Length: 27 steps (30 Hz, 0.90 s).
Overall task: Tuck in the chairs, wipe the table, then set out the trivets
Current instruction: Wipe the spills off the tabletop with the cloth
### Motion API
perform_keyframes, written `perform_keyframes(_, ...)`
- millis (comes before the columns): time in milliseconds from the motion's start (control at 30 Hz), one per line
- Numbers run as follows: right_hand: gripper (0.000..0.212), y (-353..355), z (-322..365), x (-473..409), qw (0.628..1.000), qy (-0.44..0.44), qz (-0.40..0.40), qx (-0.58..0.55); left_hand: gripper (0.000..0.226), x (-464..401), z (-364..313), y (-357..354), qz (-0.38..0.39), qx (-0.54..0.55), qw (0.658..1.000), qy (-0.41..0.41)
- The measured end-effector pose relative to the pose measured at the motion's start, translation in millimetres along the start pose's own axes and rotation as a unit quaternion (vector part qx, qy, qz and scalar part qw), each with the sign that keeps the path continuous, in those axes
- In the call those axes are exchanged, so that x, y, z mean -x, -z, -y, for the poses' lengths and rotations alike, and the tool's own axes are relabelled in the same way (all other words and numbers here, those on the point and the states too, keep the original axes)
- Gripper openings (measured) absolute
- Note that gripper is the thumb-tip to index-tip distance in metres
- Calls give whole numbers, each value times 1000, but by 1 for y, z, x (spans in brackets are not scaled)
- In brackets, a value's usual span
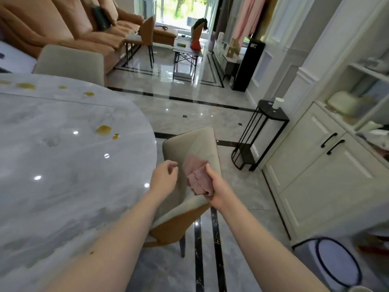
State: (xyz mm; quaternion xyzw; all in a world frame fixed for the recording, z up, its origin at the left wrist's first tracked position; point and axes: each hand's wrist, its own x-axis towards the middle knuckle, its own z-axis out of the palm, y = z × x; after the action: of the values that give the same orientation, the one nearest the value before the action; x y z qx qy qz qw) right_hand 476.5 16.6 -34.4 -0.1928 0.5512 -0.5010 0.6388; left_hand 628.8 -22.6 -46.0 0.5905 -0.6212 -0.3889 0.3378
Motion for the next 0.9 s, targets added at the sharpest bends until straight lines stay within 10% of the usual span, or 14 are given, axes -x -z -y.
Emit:
perform_keyframes(400, 39, 160, 134, -30, 997, 50, -47, -34, 5, -83, -152, -167, 116, 123, 984, -46)
perform_keyframes(900, 43, 283, 244, -165, 998, 15, -51, -21, 8, -252, -237, -306, 88, 146, 985, 10)
